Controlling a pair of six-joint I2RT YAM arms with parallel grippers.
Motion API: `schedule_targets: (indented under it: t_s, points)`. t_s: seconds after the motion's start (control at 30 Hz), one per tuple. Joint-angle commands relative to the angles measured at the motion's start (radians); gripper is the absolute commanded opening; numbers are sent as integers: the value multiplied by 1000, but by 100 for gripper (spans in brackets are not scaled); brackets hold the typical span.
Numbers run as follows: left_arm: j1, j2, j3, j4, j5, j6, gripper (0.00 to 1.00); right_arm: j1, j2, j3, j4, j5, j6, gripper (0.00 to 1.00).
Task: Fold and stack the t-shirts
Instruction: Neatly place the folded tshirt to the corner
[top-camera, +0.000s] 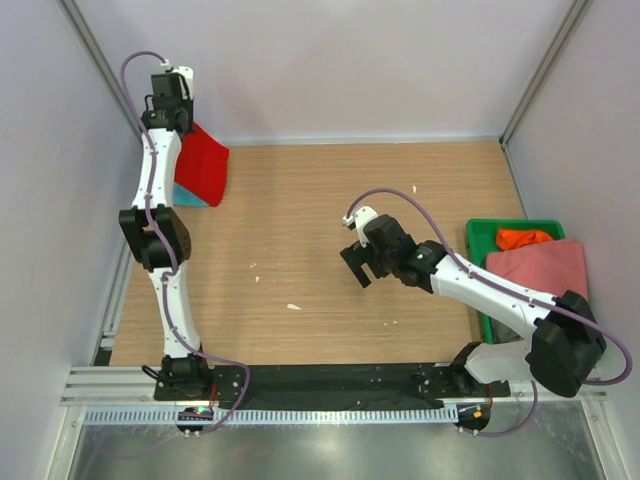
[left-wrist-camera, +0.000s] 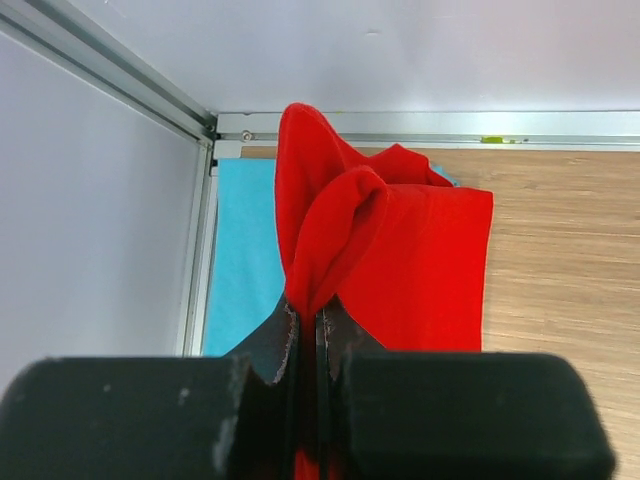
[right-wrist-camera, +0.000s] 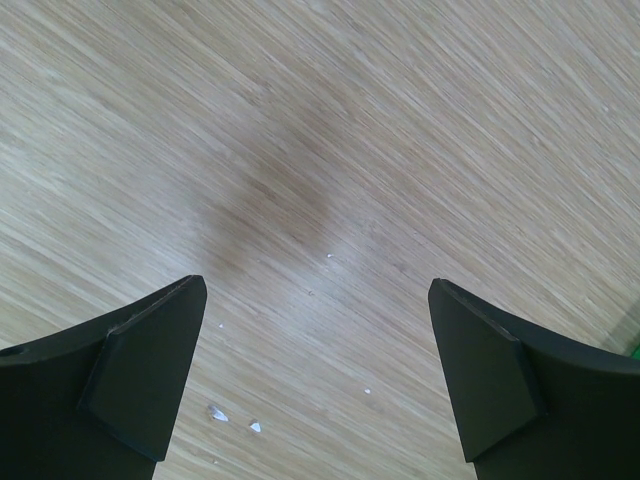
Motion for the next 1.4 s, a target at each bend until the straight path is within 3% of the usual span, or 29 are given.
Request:
schedule_targets:
  t_s: [0.0, 0.5, 1.37]
  points:
    - [3, -9, 28, 87, 14, 32, 0, 0, 4, 44, 28, -4, -2, 100]
    - [61, 32, 49, 116, 17, 41, 0, 0, 65, 83, 25, -19, 0, 100]
    - [222, 222, 150, 182, 215, -90, 1, 0, 298, 264, 11, -42, 20, 100]
